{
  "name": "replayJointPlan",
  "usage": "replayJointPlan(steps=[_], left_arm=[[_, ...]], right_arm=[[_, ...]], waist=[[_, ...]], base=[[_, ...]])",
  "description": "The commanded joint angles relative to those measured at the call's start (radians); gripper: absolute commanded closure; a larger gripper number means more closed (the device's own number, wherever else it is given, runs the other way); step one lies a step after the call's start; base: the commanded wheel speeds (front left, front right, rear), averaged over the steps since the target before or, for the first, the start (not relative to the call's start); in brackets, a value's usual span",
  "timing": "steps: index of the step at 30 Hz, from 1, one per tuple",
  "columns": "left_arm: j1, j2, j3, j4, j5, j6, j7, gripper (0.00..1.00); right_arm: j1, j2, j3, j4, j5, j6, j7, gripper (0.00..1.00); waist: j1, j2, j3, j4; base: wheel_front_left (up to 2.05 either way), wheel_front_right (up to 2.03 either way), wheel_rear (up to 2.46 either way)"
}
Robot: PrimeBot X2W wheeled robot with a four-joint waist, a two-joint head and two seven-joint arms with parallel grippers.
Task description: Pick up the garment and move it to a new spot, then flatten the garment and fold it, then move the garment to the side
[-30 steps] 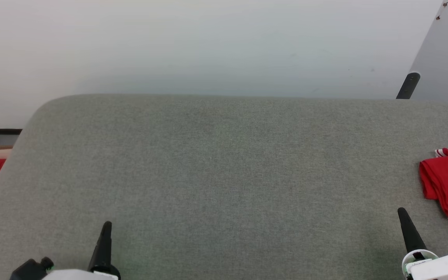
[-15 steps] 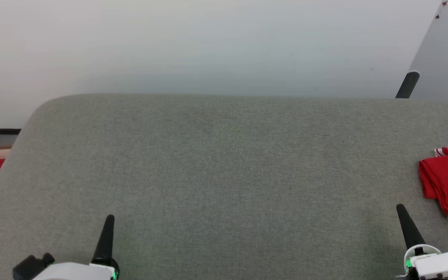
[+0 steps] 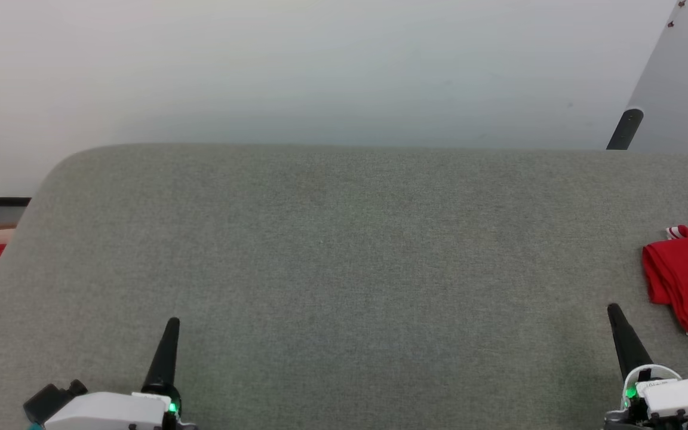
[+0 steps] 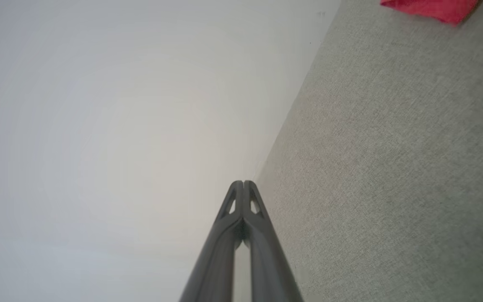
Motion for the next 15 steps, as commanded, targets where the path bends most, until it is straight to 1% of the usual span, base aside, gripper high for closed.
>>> replayJointPlan(steps=[1, 15], left_arm=[[-0.015, 0.0, 0.005, 0.0, -0.016, -0.002, 0.004, 1.0], [-0.042, -0.011, 0.013, 0.012, -0.118, -0.003, 0.034, 1.0]], right_arm=[[-0.014, 0.001, -0.005, -0.002, 0.015, 0.0, 0.003, 1.0], [-0.036, 0.008, -0.01, 0.018, 0.118, 0.001, 0.016, 1.0]], waist=[[0.0, 0.0, 0.0, 0.0], [0.0, 0.0, 0.002, -0.002]], base=[[0.0, 0.0, 0.0], [0.0, 0.0, 0.0]])
